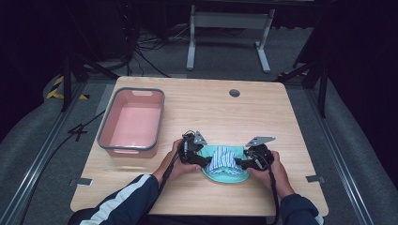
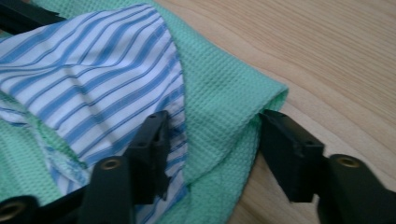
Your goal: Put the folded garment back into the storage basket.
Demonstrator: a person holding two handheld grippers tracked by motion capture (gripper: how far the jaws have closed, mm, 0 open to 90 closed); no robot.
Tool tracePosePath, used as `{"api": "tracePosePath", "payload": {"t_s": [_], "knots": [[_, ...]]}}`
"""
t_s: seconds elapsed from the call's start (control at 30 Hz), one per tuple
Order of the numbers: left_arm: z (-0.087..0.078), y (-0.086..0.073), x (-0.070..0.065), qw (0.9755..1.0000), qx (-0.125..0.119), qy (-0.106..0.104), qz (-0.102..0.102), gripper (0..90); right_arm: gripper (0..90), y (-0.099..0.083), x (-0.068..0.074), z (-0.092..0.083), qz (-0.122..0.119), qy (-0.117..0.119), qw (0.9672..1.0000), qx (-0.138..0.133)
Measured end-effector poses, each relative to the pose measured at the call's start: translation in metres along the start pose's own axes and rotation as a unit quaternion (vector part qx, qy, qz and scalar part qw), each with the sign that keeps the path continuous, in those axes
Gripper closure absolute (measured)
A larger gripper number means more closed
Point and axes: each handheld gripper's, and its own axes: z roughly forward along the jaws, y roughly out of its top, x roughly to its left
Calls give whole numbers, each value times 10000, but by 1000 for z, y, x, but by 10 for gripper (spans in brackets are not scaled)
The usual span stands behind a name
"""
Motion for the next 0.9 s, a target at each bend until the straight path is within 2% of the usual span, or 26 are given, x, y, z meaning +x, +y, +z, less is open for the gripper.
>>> {"api": "tracePosePath", "payload": {"t_s": [0.07,0.17,0.27,0.3,0.33,0.47,0.6,0.73,0.8,0.9], "knots": [[0,0,-2,10000,-37,-42,21,366,634,2,5,0,4,93,10000,0],[-1,-1,-1,9999,-111,-24,22,455,698,1,7,0,91,125,9999,-36],[-2,-2,-1,9999,-143,-60,9,585,740,0,8,0,107,173,9998,-85],[-2,-2,-2,9998,-153,-121,57,585,757,-1,7,0,145,198,9996,-127],[-2,-2,-3,9997,-172,-156,92,659,775,-2,7,0,174,250,9994,-160],[-2,-3,-2,9996,-191,-208,70,721,799,-5,9,-1,136,206,9994,-255],[-3,-5,5,9979,-286,-524,-231,752,810,-4,9,-2,51,210,9995,-233],[-6,-3,3,9980,-283,-529,-175,780,812,-5,10,-5,-3,229,9994,-263],[-9,1,-1,9982,-251,-536,4,792,813,-5,11,-7,-48,214,9994,-266],[-13,3,-3,9980,-269,-580,1,799,813,-5,10,-10,-92,218,9992,-327]]}}
